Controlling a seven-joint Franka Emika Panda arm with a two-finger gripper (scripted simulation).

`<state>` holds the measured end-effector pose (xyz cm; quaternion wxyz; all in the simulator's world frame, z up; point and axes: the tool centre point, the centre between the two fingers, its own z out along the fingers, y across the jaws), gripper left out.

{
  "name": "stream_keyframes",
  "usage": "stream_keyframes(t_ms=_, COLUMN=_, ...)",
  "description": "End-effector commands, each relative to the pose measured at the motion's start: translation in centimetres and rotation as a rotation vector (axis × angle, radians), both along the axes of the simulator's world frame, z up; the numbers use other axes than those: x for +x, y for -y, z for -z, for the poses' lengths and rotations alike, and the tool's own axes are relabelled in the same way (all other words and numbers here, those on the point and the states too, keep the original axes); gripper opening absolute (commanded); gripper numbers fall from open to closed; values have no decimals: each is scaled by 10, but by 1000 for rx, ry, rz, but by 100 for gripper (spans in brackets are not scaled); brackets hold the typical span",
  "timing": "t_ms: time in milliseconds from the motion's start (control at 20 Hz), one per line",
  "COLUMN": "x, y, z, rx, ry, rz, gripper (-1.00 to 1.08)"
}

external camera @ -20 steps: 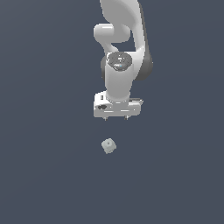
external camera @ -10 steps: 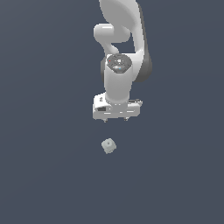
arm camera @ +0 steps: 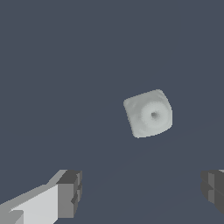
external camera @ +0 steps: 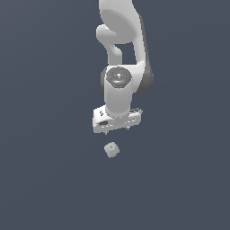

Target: Pick up the object and move it to a goal position.

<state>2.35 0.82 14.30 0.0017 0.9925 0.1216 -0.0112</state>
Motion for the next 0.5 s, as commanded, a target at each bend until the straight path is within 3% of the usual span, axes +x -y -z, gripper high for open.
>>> stream_keyframes(t_ms=0, x=9, y=4, z=9, rx=1, ry=3, rz=-54, gripper=100)
stream_keyframes(t_ms=450, x=38, y=18, z=39, rx=7, ry=15, rz=-230, gripper=100)
